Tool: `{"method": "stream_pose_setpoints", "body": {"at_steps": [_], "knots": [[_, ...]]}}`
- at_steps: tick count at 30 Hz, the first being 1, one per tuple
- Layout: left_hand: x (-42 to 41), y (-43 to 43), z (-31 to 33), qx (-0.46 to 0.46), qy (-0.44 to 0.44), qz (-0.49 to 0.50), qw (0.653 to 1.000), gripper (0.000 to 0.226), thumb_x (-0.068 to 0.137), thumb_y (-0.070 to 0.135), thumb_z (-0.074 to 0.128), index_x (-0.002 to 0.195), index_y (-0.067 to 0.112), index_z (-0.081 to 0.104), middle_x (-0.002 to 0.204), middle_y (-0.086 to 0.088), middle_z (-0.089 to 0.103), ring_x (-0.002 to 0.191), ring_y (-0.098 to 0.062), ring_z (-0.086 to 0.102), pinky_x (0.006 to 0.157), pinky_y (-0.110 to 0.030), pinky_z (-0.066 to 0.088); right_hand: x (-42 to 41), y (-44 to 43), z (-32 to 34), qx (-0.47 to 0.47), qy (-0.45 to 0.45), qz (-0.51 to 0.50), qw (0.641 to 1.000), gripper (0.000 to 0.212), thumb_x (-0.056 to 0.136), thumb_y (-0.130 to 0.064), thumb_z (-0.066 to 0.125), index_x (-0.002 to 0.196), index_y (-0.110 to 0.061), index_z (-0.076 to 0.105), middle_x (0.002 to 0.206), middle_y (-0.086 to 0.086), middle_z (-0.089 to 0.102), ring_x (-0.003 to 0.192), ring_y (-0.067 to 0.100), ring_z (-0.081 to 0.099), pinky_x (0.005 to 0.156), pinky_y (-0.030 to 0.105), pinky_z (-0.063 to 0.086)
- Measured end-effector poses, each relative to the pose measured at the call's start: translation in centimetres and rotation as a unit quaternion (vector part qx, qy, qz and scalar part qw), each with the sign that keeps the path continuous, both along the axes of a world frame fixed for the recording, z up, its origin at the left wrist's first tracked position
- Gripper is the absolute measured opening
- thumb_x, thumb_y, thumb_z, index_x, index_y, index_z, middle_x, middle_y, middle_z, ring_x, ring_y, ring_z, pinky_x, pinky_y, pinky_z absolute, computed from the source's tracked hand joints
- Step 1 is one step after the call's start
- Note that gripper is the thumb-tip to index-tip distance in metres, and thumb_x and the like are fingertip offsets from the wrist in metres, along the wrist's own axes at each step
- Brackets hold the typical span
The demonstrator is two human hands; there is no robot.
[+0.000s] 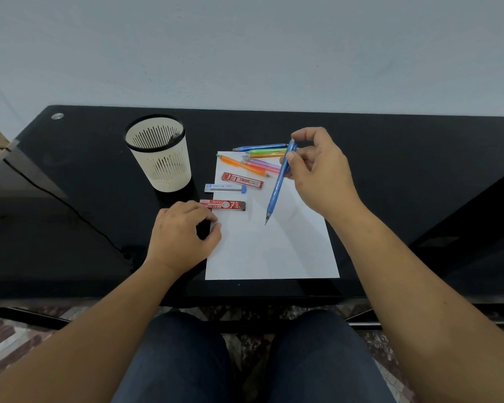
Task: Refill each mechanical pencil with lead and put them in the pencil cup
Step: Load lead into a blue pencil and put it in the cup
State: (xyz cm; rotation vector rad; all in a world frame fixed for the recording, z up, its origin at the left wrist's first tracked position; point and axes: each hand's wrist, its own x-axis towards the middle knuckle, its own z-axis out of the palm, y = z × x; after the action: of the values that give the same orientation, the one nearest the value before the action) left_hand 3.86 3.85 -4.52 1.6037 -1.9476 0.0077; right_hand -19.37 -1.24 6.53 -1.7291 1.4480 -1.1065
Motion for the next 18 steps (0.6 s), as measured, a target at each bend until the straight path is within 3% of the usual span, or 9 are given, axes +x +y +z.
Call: {"method": "stream_pose_setpoints", "body": {"at_steps": [8, 12, 18], "knots": [[0.01, -0.04, -0.08, -0.001, 0.003, -0.003, 1.000, 0.019, 0.080, 0.038, 0.060, 0.084, 0.024, 0.072, 0.088, 0.014, 0.066, 0.081, -0.010, 0.059, 0.076, -0.035, 0.046, 0.01, 0.12, 0.01, -0.005, -0.006, 0.003, 1.000, 0.025, 0.093, -0.023, 0.056, 0.110, -0.035, 0.041, 0.104, -0.008, 0.064, 0.098, 0.009, 0.064, 0.070, 0.017, 0.056], [0.02, -0.06, -0.01, -0.001, 0.003, -0.006, 1.000, 0.018, 0.080, 0.037, 0.060, 0.084, 0.024, 0.072, 0.088, 0.014, 0.067, 0.081, -0.010, 0.059, 0.075, -0.037, 0.047, 0.00, 0.16, -0.13, -0.002, -0.005, 0.007, 1.000, 0.021, 0.093, -0.024, 0.055, 0.108, -0.034, 0.043, 0.105, -0.011, 0.062, 0.098, 0.009, 0.063, 0.064, 0.012, 0.054], [-0.01, -0.07, 0.04, -0.002, 0.005, -0.006, 1.000, 0.018, 0.080, 0.037, 0.060, 0.084, 0.023, 0.072, 0.088, 0.013, 0.067, 0.081, -0.010, 0.059, 0.076, -0.039, 0.048, 0.03, 0.04, -0.17, 0.000, -0.002, 0.009, 1.000, 0.026, 0.093, -0.023, 0.056, 0.110, -0.035, 0.040, 0.107, -0.008, 0.064, 0.098, 0.010, 0.064, 0.070, 0.018, 0.057]]}}
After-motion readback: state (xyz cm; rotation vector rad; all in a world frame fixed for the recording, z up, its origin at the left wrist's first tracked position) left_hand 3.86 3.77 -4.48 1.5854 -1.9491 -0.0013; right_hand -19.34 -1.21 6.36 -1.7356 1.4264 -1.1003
